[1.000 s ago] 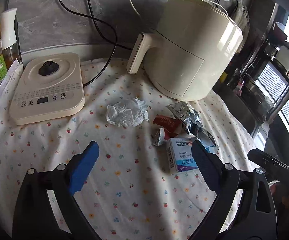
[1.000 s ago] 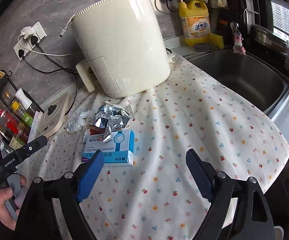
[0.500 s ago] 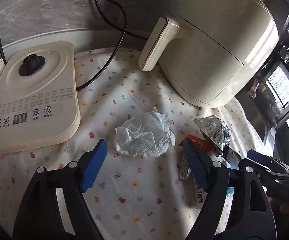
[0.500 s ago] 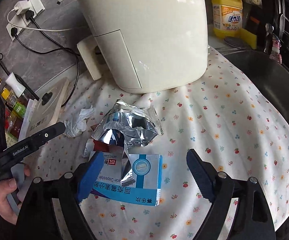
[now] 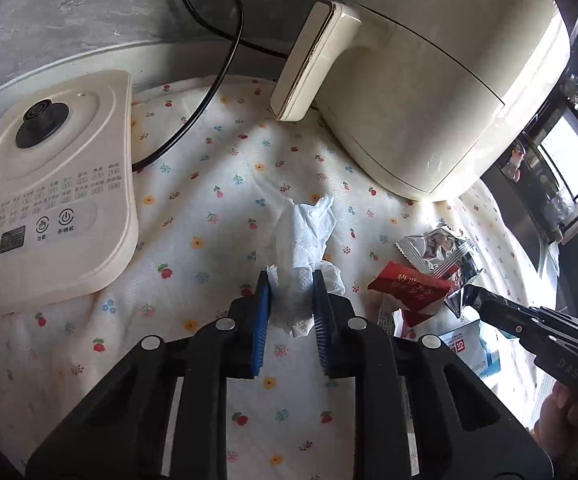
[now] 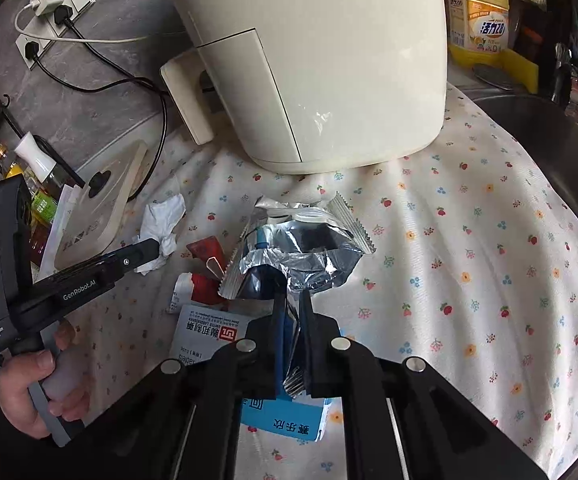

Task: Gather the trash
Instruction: 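Grasp the crumpled white tissue with the left tool while the right tool grasps the silver foil bag, then carry the tissue and foil bag over the white bin and release both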

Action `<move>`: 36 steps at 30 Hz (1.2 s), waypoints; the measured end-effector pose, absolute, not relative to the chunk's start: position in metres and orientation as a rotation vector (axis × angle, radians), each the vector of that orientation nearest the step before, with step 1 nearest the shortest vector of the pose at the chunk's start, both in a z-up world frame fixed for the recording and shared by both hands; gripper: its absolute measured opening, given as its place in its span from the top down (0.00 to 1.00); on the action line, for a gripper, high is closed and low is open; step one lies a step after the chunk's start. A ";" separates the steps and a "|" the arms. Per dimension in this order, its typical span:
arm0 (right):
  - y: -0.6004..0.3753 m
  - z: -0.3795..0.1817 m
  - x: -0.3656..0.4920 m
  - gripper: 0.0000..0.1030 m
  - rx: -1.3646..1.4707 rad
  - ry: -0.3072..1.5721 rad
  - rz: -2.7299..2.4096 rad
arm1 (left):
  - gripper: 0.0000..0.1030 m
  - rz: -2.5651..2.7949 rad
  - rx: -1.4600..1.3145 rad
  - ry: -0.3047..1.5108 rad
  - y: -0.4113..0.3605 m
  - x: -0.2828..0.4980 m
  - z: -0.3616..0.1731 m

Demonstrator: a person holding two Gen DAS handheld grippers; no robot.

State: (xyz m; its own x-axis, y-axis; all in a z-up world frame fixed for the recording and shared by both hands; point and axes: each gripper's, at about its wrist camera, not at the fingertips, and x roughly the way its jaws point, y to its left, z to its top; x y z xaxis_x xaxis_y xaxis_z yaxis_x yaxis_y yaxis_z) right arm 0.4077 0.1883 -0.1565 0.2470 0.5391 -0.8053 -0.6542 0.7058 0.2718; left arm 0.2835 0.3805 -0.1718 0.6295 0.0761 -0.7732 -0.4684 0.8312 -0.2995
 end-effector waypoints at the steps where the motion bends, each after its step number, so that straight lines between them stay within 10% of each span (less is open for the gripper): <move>1: 0.186 -0.154 0.407 0.93 -0.123 1.036 0.816 | 0.80 0.330 -0.517 0.832 0.380 0.281 -0.170; 36: -0.009 -0.123 0.330 0.94 -0.055 0.987 0.724 | 0.80 0.292 -0.513 0.774 0.225 0.208 -0.133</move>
State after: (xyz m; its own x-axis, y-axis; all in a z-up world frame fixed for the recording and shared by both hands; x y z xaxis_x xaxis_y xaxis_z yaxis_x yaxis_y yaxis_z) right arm 0.3302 -0.0086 -0.1226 0.3401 0.5324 -0.7751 -0.5799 0.7677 0.2728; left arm 0.2080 0.2246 -0.1325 0.6837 0.0643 -0.7269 -0.4314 0.8390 -0.3316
